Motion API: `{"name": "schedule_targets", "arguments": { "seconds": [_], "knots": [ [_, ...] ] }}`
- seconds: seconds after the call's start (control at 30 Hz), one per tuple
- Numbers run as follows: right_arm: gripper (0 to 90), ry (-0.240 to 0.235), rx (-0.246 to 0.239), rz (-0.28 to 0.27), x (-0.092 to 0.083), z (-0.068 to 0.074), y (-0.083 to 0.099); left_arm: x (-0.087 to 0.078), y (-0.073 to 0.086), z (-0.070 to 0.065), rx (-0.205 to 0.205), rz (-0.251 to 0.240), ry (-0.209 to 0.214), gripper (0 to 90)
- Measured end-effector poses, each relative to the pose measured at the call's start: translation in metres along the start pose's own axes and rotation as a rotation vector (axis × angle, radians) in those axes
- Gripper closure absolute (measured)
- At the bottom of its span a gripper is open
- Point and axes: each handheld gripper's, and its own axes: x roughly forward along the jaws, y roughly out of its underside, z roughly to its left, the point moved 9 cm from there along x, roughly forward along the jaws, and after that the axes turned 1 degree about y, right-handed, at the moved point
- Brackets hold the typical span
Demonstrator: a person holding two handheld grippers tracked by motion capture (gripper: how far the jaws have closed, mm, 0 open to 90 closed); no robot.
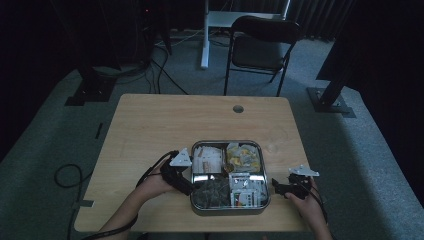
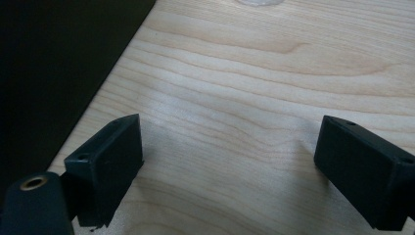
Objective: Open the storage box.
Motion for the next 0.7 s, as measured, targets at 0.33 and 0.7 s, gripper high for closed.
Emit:
{"name": "schedule_targets", "arguments": {
  "seconds": [0.33,0.7],
  "knots": [
    [10.1,0.0,-0.001,0.0,0.0,0.0,0.0,0.018,-0.014,-0.006,0.02,-0.002,0.021,0.8],
    [10.1,0.0,-0.001,0.0,0.0,0.0,0.0,0.034,-0.035,-0.01,0.044,-0.015,0.036,0.8]
  ]
}}
